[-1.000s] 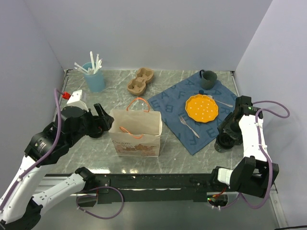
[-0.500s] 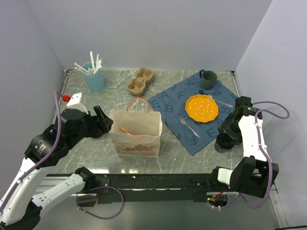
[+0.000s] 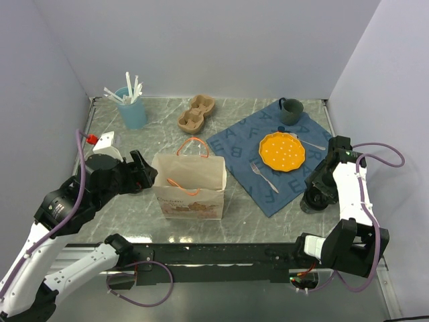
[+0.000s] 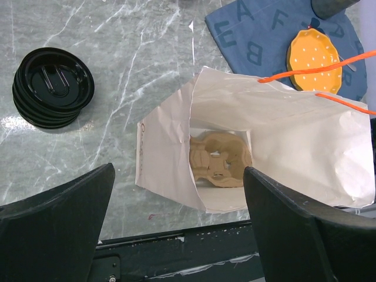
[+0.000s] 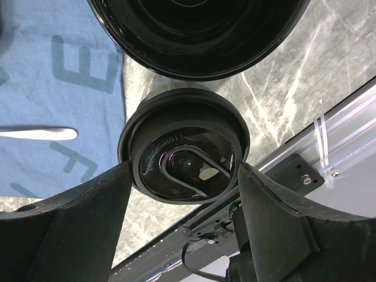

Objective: Pack the takeout coffee

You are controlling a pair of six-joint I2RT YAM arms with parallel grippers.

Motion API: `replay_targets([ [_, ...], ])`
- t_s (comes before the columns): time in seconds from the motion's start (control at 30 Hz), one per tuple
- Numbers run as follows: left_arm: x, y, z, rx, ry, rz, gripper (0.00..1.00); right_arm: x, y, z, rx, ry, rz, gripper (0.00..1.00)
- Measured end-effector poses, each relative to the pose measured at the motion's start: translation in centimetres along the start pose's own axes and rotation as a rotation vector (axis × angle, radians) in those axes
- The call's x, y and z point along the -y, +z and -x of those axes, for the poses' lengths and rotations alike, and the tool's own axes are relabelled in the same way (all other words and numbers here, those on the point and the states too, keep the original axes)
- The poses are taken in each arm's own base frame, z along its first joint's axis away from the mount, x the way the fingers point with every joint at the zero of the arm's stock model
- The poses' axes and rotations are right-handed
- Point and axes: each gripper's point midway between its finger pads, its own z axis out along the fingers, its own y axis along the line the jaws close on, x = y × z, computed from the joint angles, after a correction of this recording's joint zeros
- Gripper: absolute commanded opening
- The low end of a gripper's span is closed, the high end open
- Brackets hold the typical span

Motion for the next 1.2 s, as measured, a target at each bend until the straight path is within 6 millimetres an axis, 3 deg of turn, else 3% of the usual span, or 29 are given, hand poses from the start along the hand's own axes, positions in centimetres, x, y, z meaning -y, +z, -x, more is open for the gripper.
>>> replay_targets([
  [0.13, 0.0, 0.0, 0.0, 0.000, 0.000, 0.000, 0.97, 0.1, 0.0, 0.0, 0.002, 0.000, -0.003, 0.77],
  [0.37, 0.0, 0.0, 0.0, 0.000, 0.001, 0.001, 0.97, -0.1, 0.2, 0.0, 0.007, -0.006, 0.010, 0.65],
  [0.63, -0.3, 0.4, -0.3, -0.017, 0.014, 0.022, 0.97, 0.0, 0.0, -0.3, 0.002, -0.054, 0.025, 0.60],
  [0.93, 0.5, 1.8, -1.5, -0.101, 0.054, 0.014, 0.99, 0.3, -2.0, -2.8, -0.029, -0.151, 0.081, 0.57],
  [1.2, 0.8, 2.0, -2.0, -0.128, 0.082, -0.003, 0.99, 0.1, -2.3, -3.4, -0.043, -0.187, 0.089, 0.65],
])
